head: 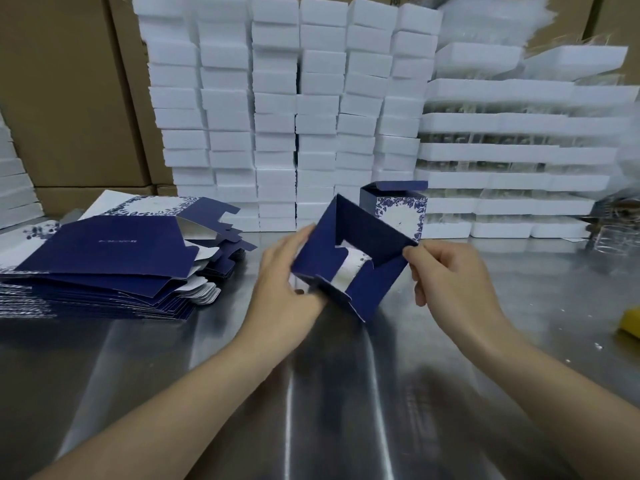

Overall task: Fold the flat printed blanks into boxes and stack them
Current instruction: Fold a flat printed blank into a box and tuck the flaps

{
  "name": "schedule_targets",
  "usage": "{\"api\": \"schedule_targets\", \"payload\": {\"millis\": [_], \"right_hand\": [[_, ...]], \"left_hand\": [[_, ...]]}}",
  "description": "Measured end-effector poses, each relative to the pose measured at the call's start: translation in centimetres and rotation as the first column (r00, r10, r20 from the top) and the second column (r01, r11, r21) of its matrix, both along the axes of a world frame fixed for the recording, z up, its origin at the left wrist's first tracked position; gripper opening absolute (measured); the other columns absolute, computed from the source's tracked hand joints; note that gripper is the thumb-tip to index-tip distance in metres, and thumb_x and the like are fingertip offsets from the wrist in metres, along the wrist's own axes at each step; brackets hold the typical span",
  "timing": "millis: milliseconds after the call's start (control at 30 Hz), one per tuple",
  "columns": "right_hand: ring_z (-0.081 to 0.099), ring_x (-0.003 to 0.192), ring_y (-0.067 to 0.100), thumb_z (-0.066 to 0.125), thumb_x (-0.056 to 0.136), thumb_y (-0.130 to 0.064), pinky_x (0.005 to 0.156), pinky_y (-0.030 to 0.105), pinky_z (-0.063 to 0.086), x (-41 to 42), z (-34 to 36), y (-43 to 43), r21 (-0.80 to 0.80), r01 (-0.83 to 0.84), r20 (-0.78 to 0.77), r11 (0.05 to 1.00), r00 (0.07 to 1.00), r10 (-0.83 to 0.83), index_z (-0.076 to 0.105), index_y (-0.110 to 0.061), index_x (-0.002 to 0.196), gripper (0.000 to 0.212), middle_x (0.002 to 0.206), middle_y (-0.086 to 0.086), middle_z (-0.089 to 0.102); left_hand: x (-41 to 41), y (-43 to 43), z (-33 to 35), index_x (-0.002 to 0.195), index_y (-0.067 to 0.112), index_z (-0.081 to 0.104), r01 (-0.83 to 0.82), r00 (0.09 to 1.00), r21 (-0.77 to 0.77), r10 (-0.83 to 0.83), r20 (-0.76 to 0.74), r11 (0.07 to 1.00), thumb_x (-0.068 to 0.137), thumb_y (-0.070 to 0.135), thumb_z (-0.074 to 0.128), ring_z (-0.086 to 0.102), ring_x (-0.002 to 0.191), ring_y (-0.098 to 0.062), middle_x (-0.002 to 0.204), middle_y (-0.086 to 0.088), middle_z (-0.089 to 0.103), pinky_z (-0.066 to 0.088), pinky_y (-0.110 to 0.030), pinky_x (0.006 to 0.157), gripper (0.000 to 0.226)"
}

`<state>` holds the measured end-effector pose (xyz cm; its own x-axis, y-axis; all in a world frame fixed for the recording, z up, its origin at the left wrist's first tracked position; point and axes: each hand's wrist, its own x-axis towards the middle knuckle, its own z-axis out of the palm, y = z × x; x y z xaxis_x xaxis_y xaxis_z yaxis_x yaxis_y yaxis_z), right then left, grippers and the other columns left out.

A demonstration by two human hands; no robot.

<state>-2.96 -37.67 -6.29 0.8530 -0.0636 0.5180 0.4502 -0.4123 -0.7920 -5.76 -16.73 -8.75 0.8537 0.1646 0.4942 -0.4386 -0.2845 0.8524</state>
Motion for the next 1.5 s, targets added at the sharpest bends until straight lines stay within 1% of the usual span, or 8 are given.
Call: {"api": "schedule_targets", "payload": {"millis": [200, 400, 600, 700, 867, 1033, 1267, 1500], "right_hand": [[0.040, 0.055, 0.019, 0.064, 0.100, -0.040, 0.053, 0.030, 0.031, -0.2, -0.1, 0.0, -0.059, 0.021, 0.003, 0.998, 1.000, -0.021, 0.045, 0.007, 0.073, 0.058, 0.068, 0.030, 0.049], [0.038, 0.058, 0.021, 0.062, 0.103, -0.038, 0.059, 0.036, 0.031, -0.2, -0.3, 0.2, -0.093, 0.020, 0.046, 0.995, 0.999, -0.016, 0.046, 0.008, 0.071, 0.058, 0.067, 0.031, 0.049], [0.036, 0.057, 0.018, 0.063, 0.101, -0.034, 0.056, 0.035, 0.029, -0.3, -0.3, 0.4, -0.102, 0.022, 0.065, 0.995, 0.998, -0.015, 0.043, 0.004, 0.068, 0.054, 0.064, 0.027, 0.049], [0.040, 0.060, 0.017, 0.065, 0.101, -0.035, 0.059, 0.035, 0.031, -0.2, -0.3, 0.4, -0.097, -0.005, 0.068, 0.995, 0.998, 0.011, 0.044, 0.000, 0.068, 0.052, 0.066, 0.023, 0.050], [0.047, 0.058, 0.012, 0.071, 0.094, -0.029, 0.061, 0.031, 0.043, 0.4, -0.2, 0.3, 0.419, -0.181, -0.306, 0.890, 0.895, 0.326, 0.064, -0.018, 0.077, 0.022, 0.068, -0.003, 0.051], [0.045, 0.054, 0.010, 0.078, 0.090, -0.024, 0.050, 0.024, 0.047, 0.8, -1.0, 0.5, 0.580, -0.217, -0.336, 0.785, 0.814, 0.473, 0.052, -0.020, 0.081, 0.027, 0.064, -0.005, 0.050], [0.061, 0.062, 0.006, 0.089, 0.080, -0.043, 0.065, 0.027, 0.049, 1.3, -2.7, 0.8, 0.120, -0.234, -0.317, 0.965, 0.912, 0.261, 0.057, -0.039, 0.120, 0.052, 0.077, -0.003, 0.062], [0.065, 0.062, 0.014, 0.088, 0.084, -0.042, 0.067, 0.037, 0.051, 2.0, -4.1, 0.9, 0.050, -0.255, -0.215, 0.966, 0.941, 0.260, 0.046, -0.045, 0.131, 0.063, 0.066, -0.007, 0.057]], "left_hand": [[0.1, -1.0, -1.2, 0.135, 0.043, 0.055, 0.062, 0.998, -0.035, -0.063, -0.027, 0.997, 0.069, 0.021, 0.079, 0.058, 0.118, 0.016, 0.131, 0.024, 0.064, 0.057, -0.025, 0.096, 0.073], [0.2, -0.6, -1.4, 0.118, 0.046, 0.056, -0.009, 1.000, -0.053, 0.007, -0.027, 0.999, 0.079, 0.028, 0.093, 0.061, 0.109, 0.015, 0.115, 0.035, 0.065, 0.047, -0.001, 0.078, 0.057], [0.4, -0.6, -1.3, 0.126, 0.043, 0.058, -0.078, 0.997, -0.066, 0.077, -0.018, 0.995, 0.081, 0.028, 0.091, 0.063, 0.102, 0.009, 0.118, 0.019, 0.067, 0.051, -0.007, 0.073, 0.057], [0.6, -0.5, -1.2, 0.138, 0.035, 0.061, -0.099, 0.994, -0.053, 0.097, -0.045, 0.994, 0.085, 0.031, 0.088, 0.065, 0.107, 0.002, 0.123, 0.008, 0.068, 0.061, -0.026, 0.087, 0.060], [0.8, -0.3, -1.5, 0.135, 0.034, 0.067, -0.113, 0.992, -0.042, 0.111, -0.055, 0.993, 0.086, 0.029, 0.087, 0.067, 0.106, 0.001, 0.119, 0.008, 0.071, 0.058, -0.025, 0.091, 0.053], [1.1, -0.1, -1.9, 0.122, 0.042, 0.068, -0.111, 0.991, -0.095, 0.102, -0.088, 0.989, 0.086, 0.026, 0.087, 0.067, 0.101, 0.004, 0.113, 0.013, 0.073, 0.057, -0.023, 0.087, 0.044], [1.4, 0.0, -2.0, 0.133, 0.042, 0.059, -0.090, 0.984, -0.171, 0.062, -0.166, 0.981, 0.083, 0.032, 0.089, 0.071, 0.107, -0.013, 0.113, 0.005, 0.068, 0.063, -0.043, 0.087, 0.059], [1.0, 0.3, -1.8, 0.134, 0.057, 0.047, -0.157, 0.980, 0.002, 0.156, -0.124, 0.988, 0.078, 0.047, 0.090, 0.072, 0.098, -0.009, 0.118, 0.016, 0.065, 0.062, -0.043, 0.088, 0.071]]}}
